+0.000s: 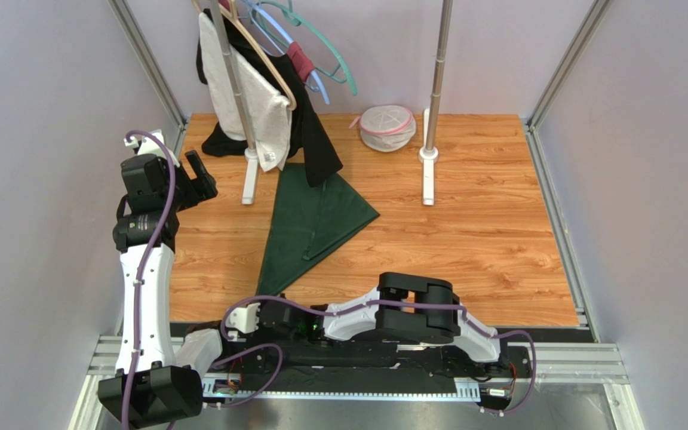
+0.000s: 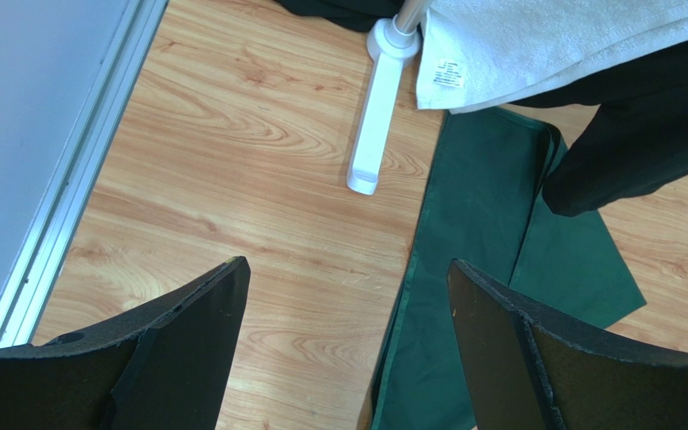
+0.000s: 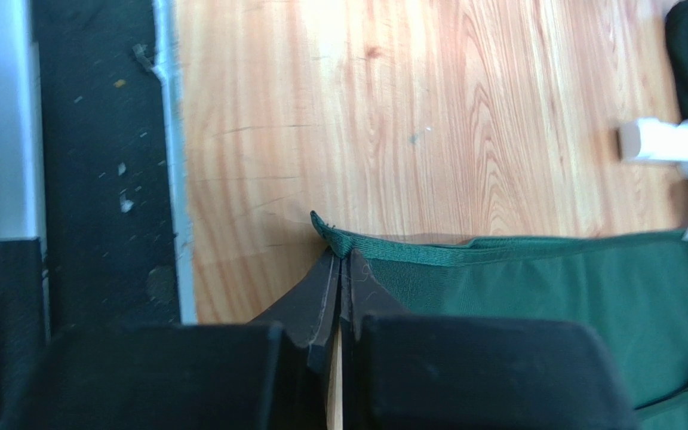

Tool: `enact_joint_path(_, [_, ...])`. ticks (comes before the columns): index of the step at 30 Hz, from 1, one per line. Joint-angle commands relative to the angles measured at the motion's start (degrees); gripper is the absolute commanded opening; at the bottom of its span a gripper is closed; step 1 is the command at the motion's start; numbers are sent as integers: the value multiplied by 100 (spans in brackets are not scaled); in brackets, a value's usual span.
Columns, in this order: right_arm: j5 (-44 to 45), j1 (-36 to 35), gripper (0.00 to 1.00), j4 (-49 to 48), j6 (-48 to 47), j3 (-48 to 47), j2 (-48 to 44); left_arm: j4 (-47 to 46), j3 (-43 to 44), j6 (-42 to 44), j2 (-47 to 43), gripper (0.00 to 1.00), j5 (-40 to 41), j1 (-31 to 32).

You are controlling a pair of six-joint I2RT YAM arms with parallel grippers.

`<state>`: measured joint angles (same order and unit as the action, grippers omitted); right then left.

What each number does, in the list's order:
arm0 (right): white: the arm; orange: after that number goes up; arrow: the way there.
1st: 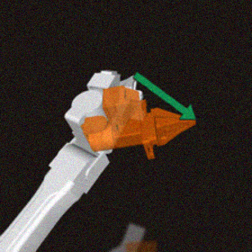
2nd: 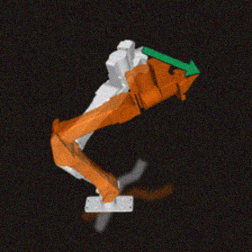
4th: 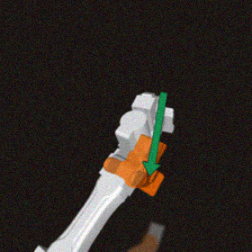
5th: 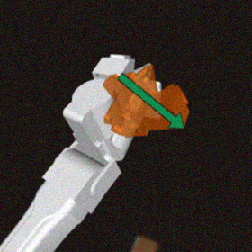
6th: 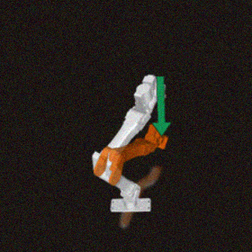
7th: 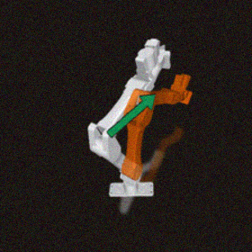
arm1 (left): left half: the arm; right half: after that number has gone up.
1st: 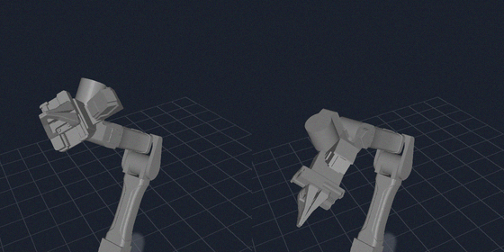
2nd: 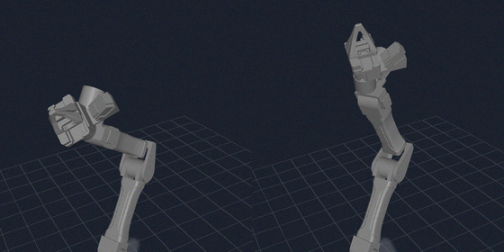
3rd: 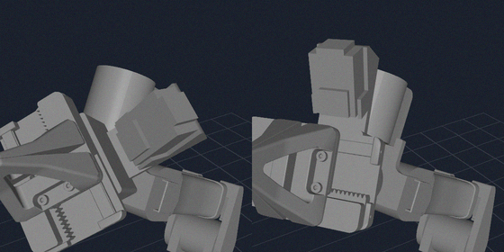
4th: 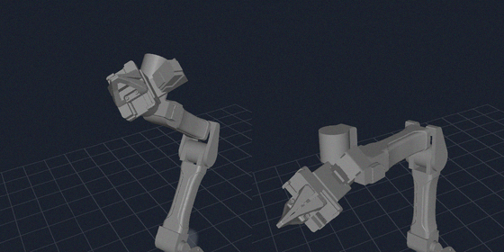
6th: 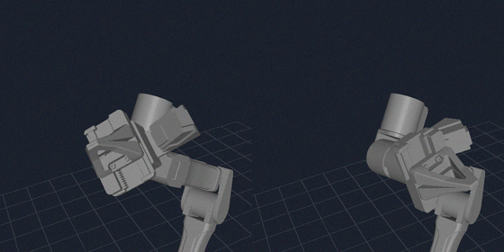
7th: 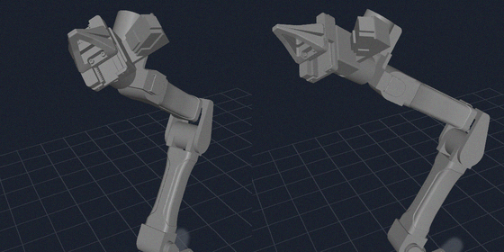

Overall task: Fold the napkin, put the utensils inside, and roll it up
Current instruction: Fold the napkin

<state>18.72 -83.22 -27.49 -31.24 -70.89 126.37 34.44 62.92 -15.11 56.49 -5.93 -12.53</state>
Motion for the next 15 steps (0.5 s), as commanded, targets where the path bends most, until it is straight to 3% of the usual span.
enact_joint_path(1, [-96, 323, 0, -335, 899, 154, -278, -200, 1, -53, -68, 90, -13, -65])
enact_joint_path(15, [-641, 1878, 0, 252, 3554, 462, -1711, -218, -7, -71, -94, 90, -39, -74])
